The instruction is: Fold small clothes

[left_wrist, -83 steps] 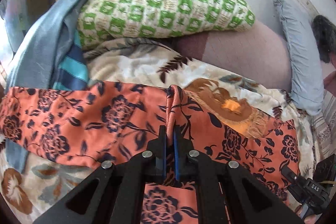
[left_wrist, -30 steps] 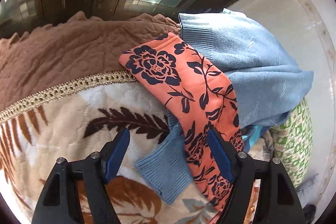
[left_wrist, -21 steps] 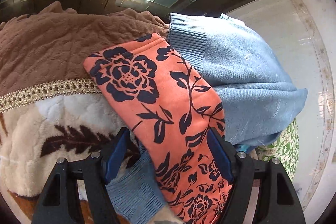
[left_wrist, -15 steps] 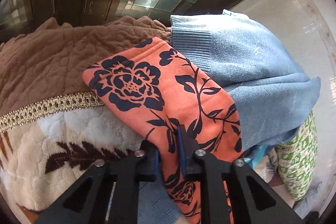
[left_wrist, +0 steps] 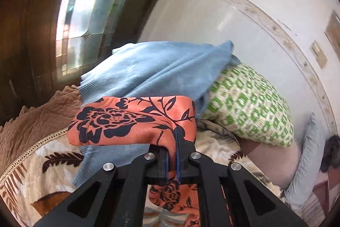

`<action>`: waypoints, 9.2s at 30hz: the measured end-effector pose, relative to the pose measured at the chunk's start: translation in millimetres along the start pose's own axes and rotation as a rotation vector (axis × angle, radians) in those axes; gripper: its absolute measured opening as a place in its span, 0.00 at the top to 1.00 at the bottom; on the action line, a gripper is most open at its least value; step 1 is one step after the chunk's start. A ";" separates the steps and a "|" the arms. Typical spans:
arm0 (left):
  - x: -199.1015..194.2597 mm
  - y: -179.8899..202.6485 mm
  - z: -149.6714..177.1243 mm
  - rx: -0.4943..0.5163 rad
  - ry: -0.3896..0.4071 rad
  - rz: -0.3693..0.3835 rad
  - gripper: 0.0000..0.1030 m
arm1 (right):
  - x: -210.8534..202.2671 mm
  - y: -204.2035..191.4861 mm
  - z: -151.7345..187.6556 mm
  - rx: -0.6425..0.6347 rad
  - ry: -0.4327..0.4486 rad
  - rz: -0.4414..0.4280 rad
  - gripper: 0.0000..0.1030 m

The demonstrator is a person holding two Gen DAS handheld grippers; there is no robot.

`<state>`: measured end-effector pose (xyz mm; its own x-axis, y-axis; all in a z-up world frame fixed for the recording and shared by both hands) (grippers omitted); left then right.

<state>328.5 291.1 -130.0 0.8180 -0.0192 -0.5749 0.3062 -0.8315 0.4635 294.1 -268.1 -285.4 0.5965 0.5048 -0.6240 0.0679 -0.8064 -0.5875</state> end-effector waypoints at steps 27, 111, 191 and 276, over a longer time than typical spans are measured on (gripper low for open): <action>23.3 286.4 255.0 0.647 -0.377 0.320 0.32 | -63.0 60.0 -27.4 0.298 0.149 -0.118 0.30; 90.6 126.2 224.3 0.584 -0.247 -0.291 0.75 | -47.2 36.2 -72.1 0.011 0.141 0.295 0.81; -277.3 211.5 313.1 0.791 0.110 0.029 0.15 | -421.7 -53.7 187.1 -0.052 0.334 0.260 0.32; -95.3 -58.4 300.2 0.425 -0.632 -0.085 0.71 | -255.0 49.0 202.8 0.367 -0.063 0.101 0.94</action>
<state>86.4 174.8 -304.7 0.3265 -0.1536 -0.9326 0.0376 -0.9838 0.1752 -16.8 -373.8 -259.6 0.5344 0.4558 -0.7118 -0.2866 -0.6946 -0.6599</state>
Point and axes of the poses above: each gripper's, at about its wrist camera, not at the fingertips, and x roughly the way its jaws point, y to its right, z to its underside, the point moved 1 cm from there along x, roughly the way its jaws point, and after that the axes turned 1 degree about y, right-handed, at the moved point
